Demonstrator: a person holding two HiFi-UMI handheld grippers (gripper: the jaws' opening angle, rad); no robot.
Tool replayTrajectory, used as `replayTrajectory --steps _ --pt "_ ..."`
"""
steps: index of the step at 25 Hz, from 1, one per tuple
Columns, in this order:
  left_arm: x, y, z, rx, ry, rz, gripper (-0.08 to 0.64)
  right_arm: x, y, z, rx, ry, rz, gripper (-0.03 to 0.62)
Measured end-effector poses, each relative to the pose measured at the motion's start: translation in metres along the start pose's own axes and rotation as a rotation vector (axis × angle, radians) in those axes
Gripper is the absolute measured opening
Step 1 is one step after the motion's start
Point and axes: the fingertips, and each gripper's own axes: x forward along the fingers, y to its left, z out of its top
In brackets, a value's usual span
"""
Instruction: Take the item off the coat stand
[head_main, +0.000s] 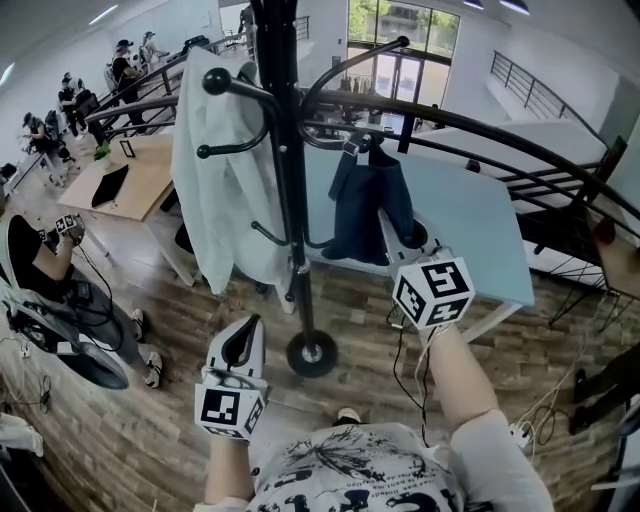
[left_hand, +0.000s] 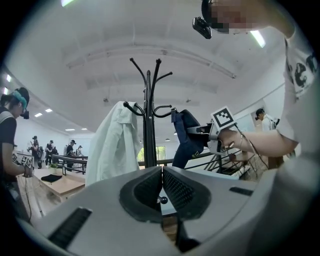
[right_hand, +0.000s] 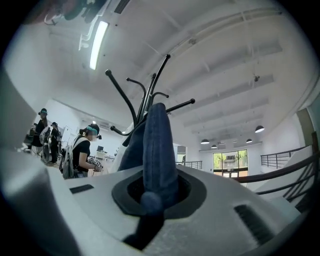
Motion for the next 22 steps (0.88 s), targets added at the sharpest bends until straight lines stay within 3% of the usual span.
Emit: replayTrajectory --steps 9,15,22 --pt "-0.007 -0.009 0.004 -0.002 0.006 -0.029 0.005 -0.053 0.004 0.01 -0.021 -0.033 -0.04 0.014" --pt "-0.017 -0.026 0.004 0.001 0.001 -0.083 0.005 -0.104 0.032 -0.029 -0.027 0.042 -0.055 0.014" --pt "-0.032 -0.036 0.008 0.007 -0.009 -0.129 0.005 -0.153 0.059 -0.085 0.072 0.159 -0.089 0.014"
